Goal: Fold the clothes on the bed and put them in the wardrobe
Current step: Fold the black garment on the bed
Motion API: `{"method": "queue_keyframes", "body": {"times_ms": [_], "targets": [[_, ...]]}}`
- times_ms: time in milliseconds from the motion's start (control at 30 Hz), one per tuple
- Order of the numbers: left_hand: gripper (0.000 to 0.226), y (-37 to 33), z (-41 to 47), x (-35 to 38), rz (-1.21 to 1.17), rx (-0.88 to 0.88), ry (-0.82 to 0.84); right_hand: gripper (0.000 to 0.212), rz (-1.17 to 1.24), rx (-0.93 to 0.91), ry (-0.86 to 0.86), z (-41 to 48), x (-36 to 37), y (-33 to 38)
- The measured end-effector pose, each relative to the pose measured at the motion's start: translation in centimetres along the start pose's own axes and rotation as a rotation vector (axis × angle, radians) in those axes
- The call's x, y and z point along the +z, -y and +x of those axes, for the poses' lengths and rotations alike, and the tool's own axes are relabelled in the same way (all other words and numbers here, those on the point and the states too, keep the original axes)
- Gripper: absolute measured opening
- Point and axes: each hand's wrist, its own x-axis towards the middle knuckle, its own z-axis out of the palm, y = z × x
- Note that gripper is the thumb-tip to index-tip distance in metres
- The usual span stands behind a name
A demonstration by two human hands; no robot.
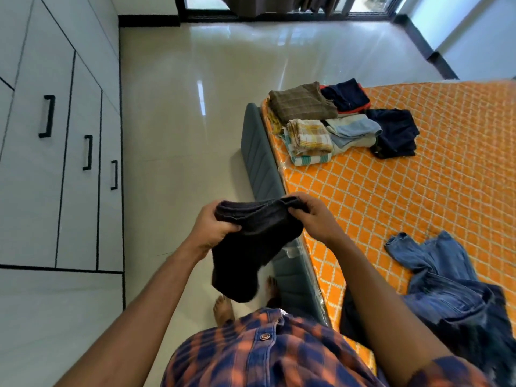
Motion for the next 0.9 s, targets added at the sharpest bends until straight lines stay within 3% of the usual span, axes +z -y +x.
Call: {"method": "queue_keyframes", "body": {"times_ms": [100,267,333,433,600,733,900], "targets": [[0.027,-1.3,-0.2,-0.4,0.217,0.098,0.129,0.033,-0.064,-0.009,-0.039,-2.0,0.4,-0.8],[0.026,-3.8,0.3,-0.4,0.463,0.088,0.344,0.016,0.025,0.165,0.013,-3.5,-2.5,-1.8],[0.024,-5.3,1.2,0.7,0.577,0.1,0.388,0.02,0.049,0.219,0.001,-3.1,-4.0,-1.9],[0.02,-7.8,3.9,2.6,0.642,0.115,0.367,0.015,0.066,0.216,-0.044,-1.4,-6.6,-1.5],[0.021,-13.2,9.6,8.7,0.722,0.192,0.251,0.028,0.0,0.162,-0.147,2.3,-13.8,-0.4],[0.012,-19.4,12.8,15.5,0.831,0.369,0.095,0.017,0.025,0.12,-0.306,4.3,-21.8,2.5],[0.012,-24.9,14.2,22.1,0.804,0.575,0.053,0.027,0.177,0.012,-0.427,3.8,-30.6,4.2]]}}
